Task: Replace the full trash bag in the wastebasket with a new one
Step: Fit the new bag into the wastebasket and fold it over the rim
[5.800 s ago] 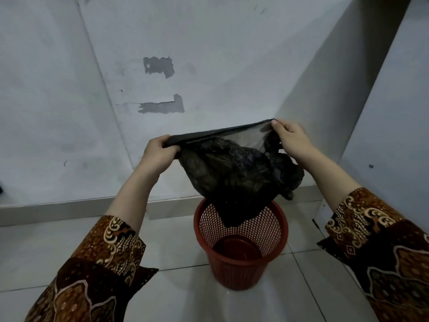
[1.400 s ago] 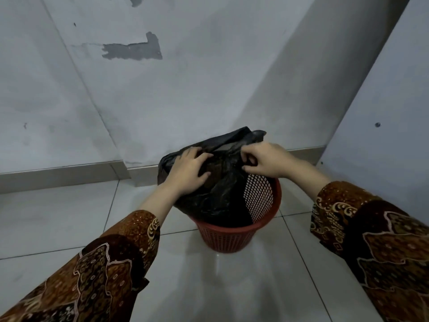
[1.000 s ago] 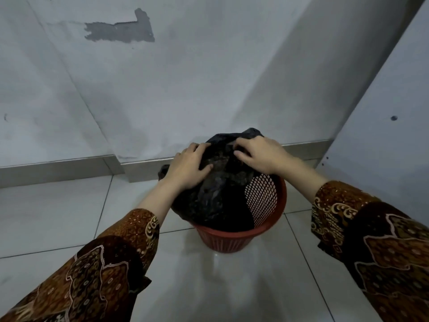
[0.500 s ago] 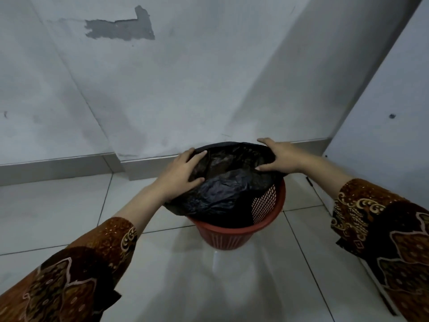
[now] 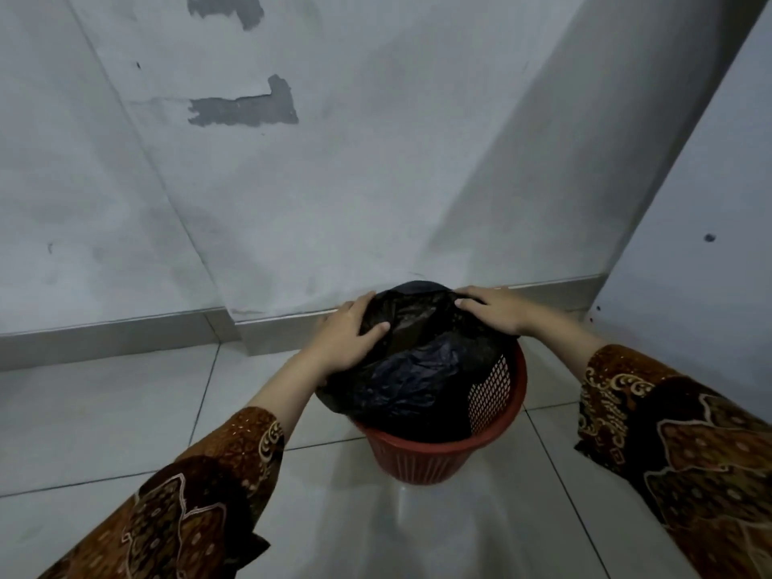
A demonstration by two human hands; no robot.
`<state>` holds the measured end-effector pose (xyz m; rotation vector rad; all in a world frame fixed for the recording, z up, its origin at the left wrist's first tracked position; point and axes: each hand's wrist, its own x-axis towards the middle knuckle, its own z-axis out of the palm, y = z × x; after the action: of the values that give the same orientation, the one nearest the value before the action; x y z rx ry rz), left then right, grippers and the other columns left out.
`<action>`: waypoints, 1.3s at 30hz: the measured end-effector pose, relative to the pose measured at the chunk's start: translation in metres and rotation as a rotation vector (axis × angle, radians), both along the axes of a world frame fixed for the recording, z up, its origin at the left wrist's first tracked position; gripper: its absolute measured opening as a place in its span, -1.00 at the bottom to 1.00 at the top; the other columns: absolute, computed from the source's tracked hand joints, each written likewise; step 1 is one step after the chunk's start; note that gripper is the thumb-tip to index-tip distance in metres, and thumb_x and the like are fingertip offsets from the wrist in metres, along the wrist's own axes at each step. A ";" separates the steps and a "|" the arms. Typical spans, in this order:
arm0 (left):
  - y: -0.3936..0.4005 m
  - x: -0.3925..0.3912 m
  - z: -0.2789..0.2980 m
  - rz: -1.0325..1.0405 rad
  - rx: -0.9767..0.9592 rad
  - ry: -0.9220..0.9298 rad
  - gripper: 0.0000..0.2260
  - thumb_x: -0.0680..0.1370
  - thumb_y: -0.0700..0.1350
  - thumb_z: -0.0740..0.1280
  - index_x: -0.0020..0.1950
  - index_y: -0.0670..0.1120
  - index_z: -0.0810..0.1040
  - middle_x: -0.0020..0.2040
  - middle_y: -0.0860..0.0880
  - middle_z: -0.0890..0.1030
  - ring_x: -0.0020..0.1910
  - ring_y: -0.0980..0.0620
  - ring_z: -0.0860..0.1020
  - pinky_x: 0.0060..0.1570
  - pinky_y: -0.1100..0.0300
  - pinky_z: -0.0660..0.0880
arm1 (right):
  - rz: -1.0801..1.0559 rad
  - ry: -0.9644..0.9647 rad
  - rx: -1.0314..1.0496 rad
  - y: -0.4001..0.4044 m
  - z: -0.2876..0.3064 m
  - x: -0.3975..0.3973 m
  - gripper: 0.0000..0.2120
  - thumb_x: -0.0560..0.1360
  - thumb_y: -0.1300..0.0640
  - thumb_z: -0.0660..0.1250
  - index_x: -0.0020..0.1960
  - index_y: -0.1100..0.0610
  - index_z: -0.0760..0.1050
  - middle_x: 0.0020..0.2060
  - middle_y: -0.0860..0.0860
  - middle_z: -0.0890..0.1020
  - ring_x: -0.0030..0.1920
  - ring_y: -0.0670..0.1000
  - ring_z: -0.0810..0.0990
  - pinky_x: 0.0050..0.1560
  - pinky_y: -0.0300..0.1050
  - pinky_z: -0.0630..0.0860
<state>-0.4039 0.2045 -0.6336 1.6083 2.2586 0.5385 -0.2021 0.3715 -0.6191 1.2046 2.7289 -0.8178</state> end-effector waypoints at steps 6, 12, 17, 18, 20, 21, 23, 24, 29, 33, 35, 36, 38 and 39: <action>0.005 -0.007 -0.008 0.103 0.015 -0.206 -0.49 0.58 0.08 0.21 0.49 -0.06 0.25 0.41 -0.15 0.42 0.38 -0.12 0.39 0.32 0.13 0.31 | -0.027 0.036 -0.129 0.003 -0.009 0.008 -0.29 0.49 -0.22 0.23 0.53 -0.03 0.05 0.50 0.03 0.22 0.47 0.10 0.24 0.43 -0.02 0.20; -0.025 -0.001 -0.003 0.010 -0.004 -0.144 -0.27 0.48 0.30 0.20 0.54 0.03 0.07 0.50 -0.13 0.21 0.48 -0.08 0.22 0.41 0.11 0.18 | 0.053 0.130 -0.205 -0.004 0.001 0.037 -0.07 0.41 -0.09 0.41 0.55 -0.03 -0.13 0.53 0.00 0.10 0.49 0.01 0.17 0.43 -0.13 0.19; -0.066 0.028 -0.003 -0.074 0.000 0.036 -0.12 0.28 0.51 0.00 0.53 0.17 -0.06 0.57 -0.04 -0.17 0.55 -0.09 -0.04 0.48 -0.08 0.13 | 0.123 0.050 -0.104 -0.023 0.011 0.068 -0.02 0.36 -0.05 0.48 0.54 -0.02 -0.11 0.52 -0.01 0.11 0.51 0.02 0.09 0.49 -0.06 0.12; -0.073 0.032 -0.003 -0.106 0.015 0.086 -0.14 0.29 0.49 0.00 0.53 0.18 -0.07 0.57 -0.03 -0.20 0.55 -0.11 -0.04 0.45 -0.10 0.18 | 0.143 0.047 -0.102 -0.027 0.012 0.072 -0.05 0.38 -0.01 0.47 0.54 -0.02 -0.09 0.51 -0.01 0.13 0.50 0.02 0.11 0.46 -0.12 0.14; -0.085 0.037 -0.004 -0.152 0.061 0.132 -0.15 0.31 0.45 0.04 0.53 0.19 -0.09 0.56 0.00 -0.25 0.55 -0.11 -0.04 0.41 -0.11 0.26 | 0.098 0.041 -0.174 -0.036 0.016 0.079 -0.11 0.44 0.06 0.42 0.54 -0.03 -0.11 0.51 -0.01 0.13 0.47 0.03 0.19 0.33 -0.20 0.24; -0.089 0.039 -0.005 -0.148 0.085 0.127 -0.14 0.30 0.44 0.08 0.53 0.19 -0.10 0.56 0.01 -0.25 0.55 -0.09 -0.05 0.41 -0.10 0.26 | 0.019 0.027 -0.250 -0.039 0.017 0.083 -0.13 0.45 0.06 0.41 0.54 -0.05 -0.12 0.51 0.01 0.13 0.45 0.07 0.24 0.27 -0.17 0.33; -0.095 0.047 -0.010 -0.042 0.143 0.030 -0.07 0.30 0.43 0.20 0.54 0.16 -0.14 0.56 0.01 -0.23 0.55 -0.07 -0.08 0.45 -0.05 0.20 | -0.160 -0.045 -0.468 -0.043 0.022 0.090 -0.21 0.48 0.02 0.37 0.54 -0.02 -0.03 0.43 0.11 0.28 0.30 0.18 0.45 0.10 -0.03 0.53; -0.096 0.052 -0.014 0.063 0.173 -0.081 -0.03 0.31 0.40 0.29 0.54 0.11 -0.14 0.57 -0.01 -0.16 0.55 -0.06 -0.06 0.46 -0.01 0.15 | -0.194 -0.074 -0.592 -0.046 0.023 0.092 -0.32 0.50 0.04 0.34 0.52 0.06 0.09 0.34 0.17 0.39 0.17 0.19 0.57 0.03 0.00 0.60; -0.091 0.069 -0.019 0.407 -0.060 -0.892 -0.47 0.48 0.15 0.34 0.36 -0.04 0.36 0.17 -0.10 0.60 0.01 -0.05 0.60 -0.07 0.12 0.56 | -0.253 0.215 -0.921 -0.066 0.017 0.087 -0.73 0.56 0.33 0.19 0.26 0.28 0.37 -0.09 0.18 0.66 -0.26 0.00 0.71 -0.18 -0.19 0.65; -0.078 0.054 -0.018 0.502 0.202 -1.097 -0.61 0.51 0.01 0.36 0.29 -0.10 0.44 0.03 -0.06 0.62 -0.19 0.07 0.58 -0.37 0.29 0.53 | -0.446 0.581 -0.958 -0.073 0.002 0.068 -0.56 0.54 0.41 0.18 0.40 0.33 0.23 0.00 0.28 0.58 -0.33 0.03 0.71 -0.27 -0.19 0.65; -0.073 0.041 -0.018 0.491 0.317 -1.145 -0.52 0.48 -0.01 0.40 0.35 -0.07 0.39 0.18 -0.03 0.59 -0.05 0.11 0.59 -0.23 0.28 0.51 | -0.491 0.689 -0.923 -0.076 -0.003 0.056 -0.48 0.51 0.46 0.21 0.43 0.34 0.17 0.08 0.32 0.54 -0.36 0.03 0.70 -0.28 -0.16 0.65; -0.072 0.036 -0.018 0.476 0.344 -1.162 -0.49 0.46 -0.02 0.42 0.37 -0.06 0.36 0.23 -0.02 0.57 0.02 0.10 0.58 -0.15 0.26 0.49 | -0.494 0.703 -0.887 -0.078 -0.005 0.051 -0.45 0.49 0.48 0.22 0.43 0.34 0.16 0.11 0.31 0.53 -0.38 0.01 0.69 -0.29 -0.16 0.65; -0.073 0.029 -0.019 0.448 0.319 -1.153 -0.43 0.43 -0.06 0.46 0.38 -0.06 0.33 0.25 -0.02 0.55 0.12 0.04 0.58 -0.03 0.19 0.49 | -0.491 0.662 -0.787 -0.083 -0.008 0.045 -0.44 0.48 0.49 0.23 0.42 0.31 0.17 0.14 0.28 0.51 -0.45 -0.05 0.66 -0.34 -0.17 0.64; -0.075 0.026 -0.022 0.439 0.272 -1.126 -0.41 0.41 -0.09 0.47 0.38 -0.08 0.33 0.24 -0.03 0.55 0.14 0.01 0.57 0.02 0.14 0.50 | -0.484 0.617 -0.729 -0.086 -0.010 0.044 -0.45 0.48 0.49 0.23 0.42 0.29 0.18 0.08 0.23 0.52 -0.48 -0.07 0.64 -0.36 -0.17 0.64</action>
<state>-0.3780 0.1295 -0.6551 0.5380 1.6217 1.4513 -0.1579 0.2852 -0.6289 1.5912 2.0562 -2.3006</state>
